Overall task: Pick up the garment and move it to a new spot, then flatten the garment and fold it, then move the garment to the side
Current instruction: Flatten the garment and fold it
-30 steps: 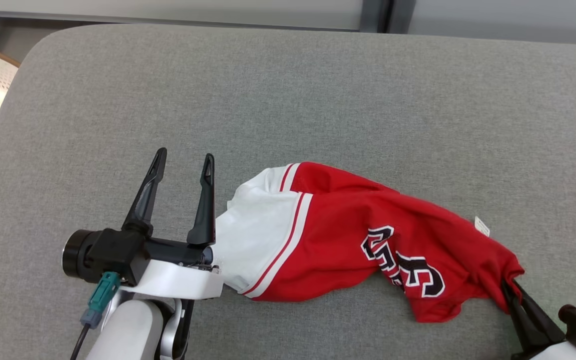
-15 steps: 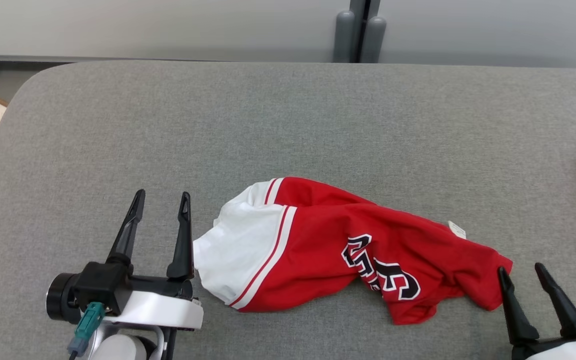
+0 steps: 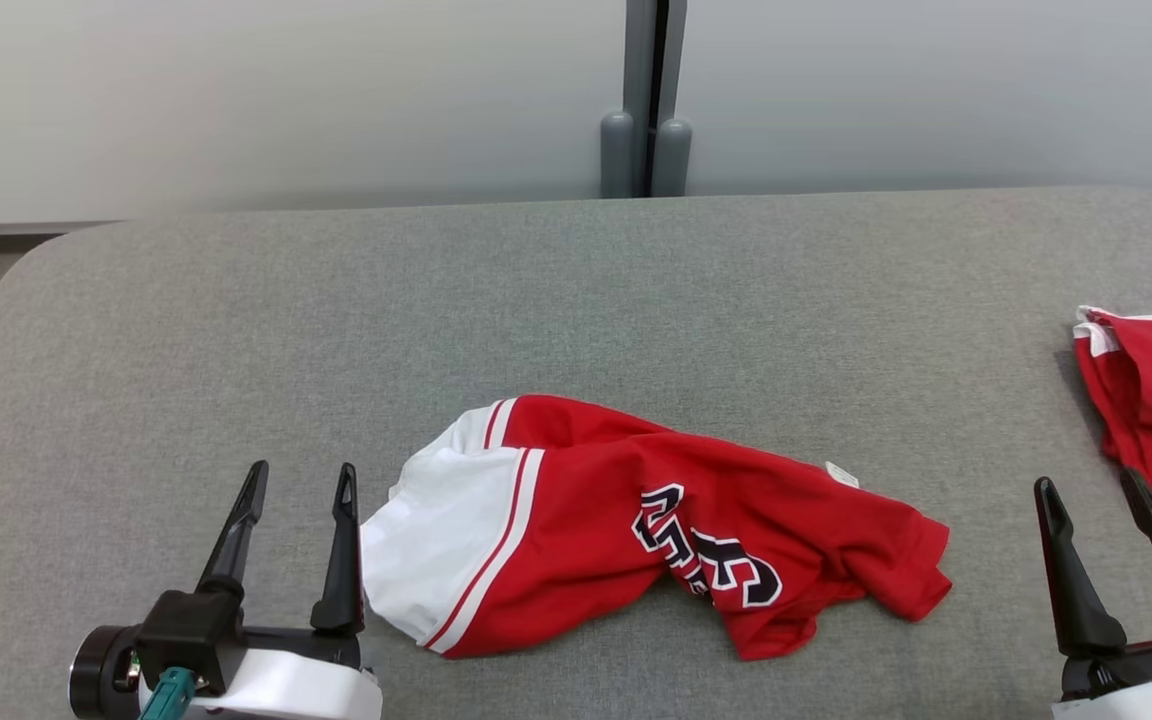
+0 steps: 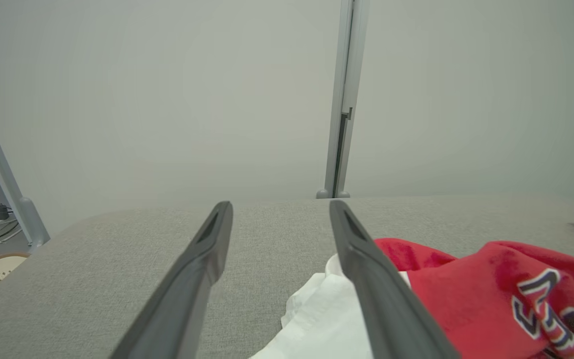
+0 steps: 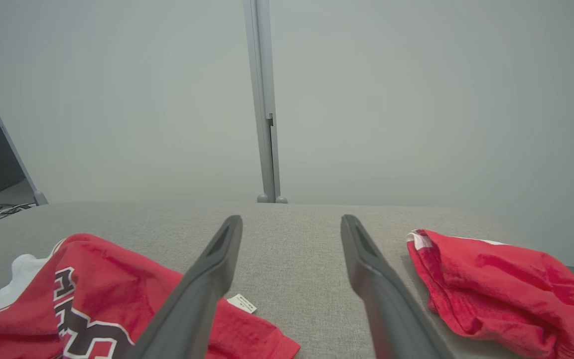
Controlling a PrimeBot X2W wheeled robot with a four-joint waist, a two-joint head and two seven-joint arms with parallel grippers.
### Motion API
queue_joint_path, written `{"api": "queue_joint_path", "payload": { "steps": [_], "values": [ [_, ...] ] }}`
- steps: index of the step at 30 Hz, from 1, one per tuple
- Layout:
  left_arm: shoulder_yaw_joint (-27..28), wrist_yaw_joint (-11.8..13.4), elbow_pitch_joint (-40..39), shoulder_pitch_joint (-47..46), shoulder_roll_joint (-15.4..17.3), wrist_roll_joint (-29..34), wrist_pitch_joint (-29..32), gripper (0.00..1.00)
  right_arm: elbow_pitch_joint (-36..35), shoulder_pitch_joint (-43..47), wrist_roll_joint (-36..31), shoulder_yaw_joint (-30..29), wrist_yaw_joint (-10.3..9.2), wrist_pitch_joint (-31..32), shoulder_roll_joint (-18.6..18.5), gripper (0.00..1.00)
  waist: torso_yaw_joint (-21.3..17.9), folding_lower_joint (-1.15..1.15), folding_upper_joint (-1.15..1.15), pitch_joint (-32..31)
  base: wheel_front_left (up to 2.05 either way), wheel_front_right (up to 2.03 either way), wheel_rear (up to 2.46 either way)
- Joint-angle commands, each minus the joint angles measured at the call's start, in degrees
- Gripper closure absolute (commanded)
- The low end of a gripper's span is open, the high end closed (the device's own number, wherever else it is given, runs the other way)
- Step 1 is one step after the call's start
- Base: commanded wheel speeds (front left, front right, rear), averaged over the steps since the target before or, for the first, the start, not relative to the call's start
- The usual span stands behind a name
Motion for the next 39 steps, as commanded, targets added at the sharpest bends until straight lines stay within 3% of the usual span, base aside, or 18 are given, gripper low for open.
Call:
{"api": "queue_joint_path", "payload": {
  "steps": [1, 10, 29, 39],
  "values": [
    [0.1, 0.4, -0.4, 0.5, 0.3, 0.0, 0.3, 0.00, -0.9, 0.7, -0.2, -0.3, -0.12, 0.6, 0.1, 0.00, -0.4, 0.00, 0.00, -0.6, 0.00, 0.00, 0.00],
    [-0.5, 1.1, -1.9, 1.5, 0.6, 0.0, 1.1, 0.00, -3.7, 2.4, -0.3, -1.0, -0.11, 2.1, 1.1, 0.00, -0.3, 0.00, 0.00, -0.4, 0.00, 0.00, 0.00],
    [-1.5, 2.5, -4.1, 1.1, 0.7, 0.4, 2.2, 0.00, -2.8, 1.8, 0.4, -0.9, -0.12, 2.6, 0.9, 0.00, 0.3, 0.00, 0.00, 0.5, 0.00, 0.00, 0.00],
    [-2.6, 2.6, -5.2, -2.4, -0.1, 1.2, 2.0, 0.00, 3.5, -1.4, 2.3, -1.9, -0.10, 3.1, -2.1, 0.00, 1.6, 0.00, 0.00, 5.4, 0.00, 0.00, 0.00]
  ]
}}
